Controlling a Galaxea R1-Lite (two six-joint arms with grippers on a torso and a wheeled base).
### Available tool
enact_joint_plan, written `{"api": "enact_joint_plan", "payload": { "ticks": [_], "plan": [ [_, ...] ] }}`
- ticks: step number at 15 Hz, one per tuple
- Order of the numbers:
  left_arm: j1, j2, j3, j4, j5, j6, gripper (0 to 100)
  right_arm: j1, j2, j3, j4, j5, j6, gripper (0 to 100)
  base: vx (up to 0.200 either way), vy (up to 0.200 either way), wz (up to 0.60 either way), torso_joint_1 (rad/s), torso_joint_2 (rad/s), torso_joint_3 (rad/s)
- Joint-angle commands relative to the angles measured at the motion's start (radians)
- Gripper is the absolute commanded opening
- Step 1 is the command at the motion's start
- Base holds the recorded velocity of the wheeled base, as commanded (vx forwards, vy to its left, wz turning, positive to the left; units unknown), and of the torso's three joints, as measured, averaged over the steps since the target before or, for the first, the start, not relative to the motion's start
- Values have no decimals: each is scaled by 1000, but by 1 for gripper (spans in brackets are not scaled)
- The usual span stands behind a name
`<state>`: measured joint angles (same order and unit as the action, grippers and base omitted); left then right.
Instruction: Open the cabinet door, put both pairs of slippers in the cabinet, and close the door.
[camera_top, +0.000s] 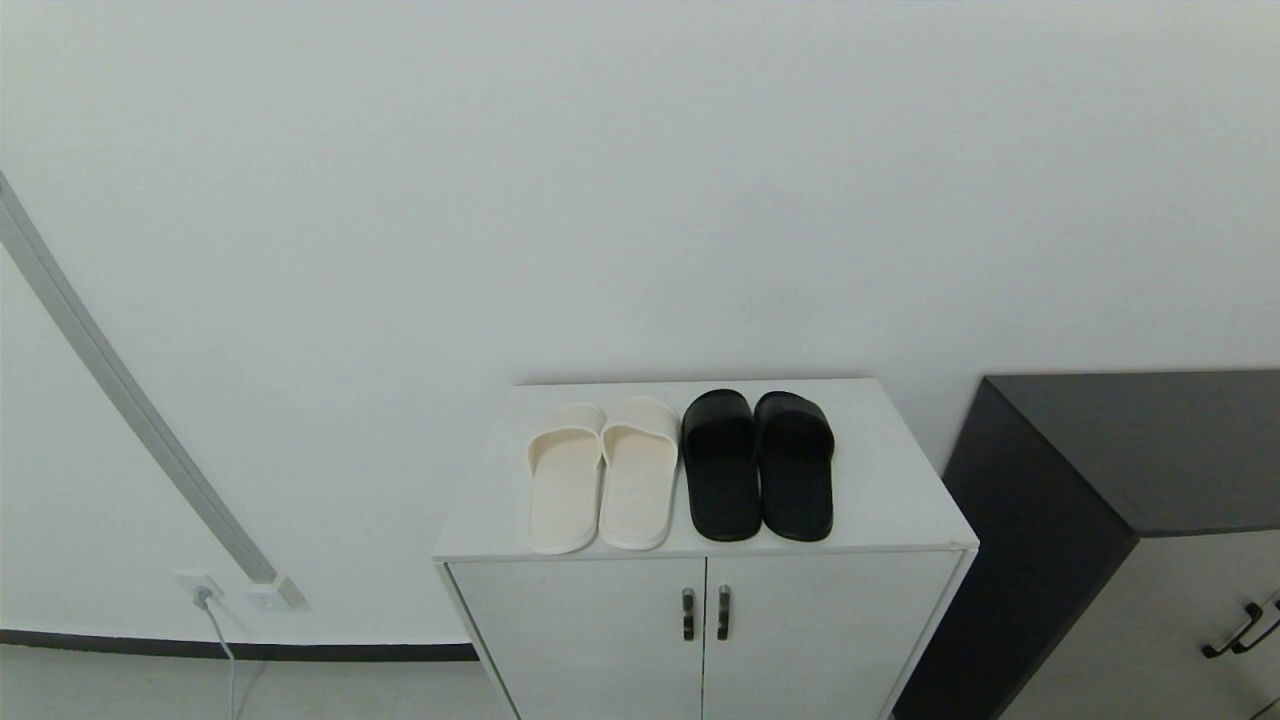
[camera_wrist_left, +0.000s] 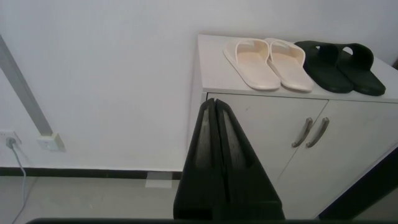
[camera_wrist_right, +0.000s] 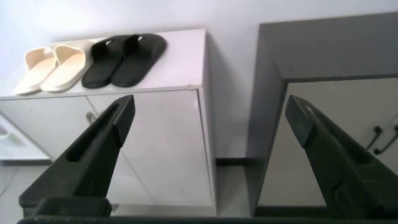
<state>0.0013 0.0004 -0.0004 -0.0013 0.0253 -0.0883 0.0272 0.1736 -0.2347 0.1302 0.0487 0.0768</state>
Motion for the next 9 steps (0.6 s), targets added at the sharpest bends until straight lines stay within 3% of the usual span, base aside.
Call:
{"api": "enact_joint_plan", "payload": {
  "ticks": [1, 5, 9],
  "plan": [
    [0, 1, 0, 0, 1, 1, 0, 10, 377, -20, -196, 49, 34, 100, 0, 0, 0, 0, 0, 0],
    [0, 1, 0, 0, 1, -1, 0, 42, 728, -74, -503, 40, 58, 100, 0, 0, 0, 0, 0, 0],
    [0, 0, -1, 0, 1, 1, 0, 131, 889, -215, -511, -58, 100, 100, 0, 0, 0, 0, 0, 0]
  ]
}}
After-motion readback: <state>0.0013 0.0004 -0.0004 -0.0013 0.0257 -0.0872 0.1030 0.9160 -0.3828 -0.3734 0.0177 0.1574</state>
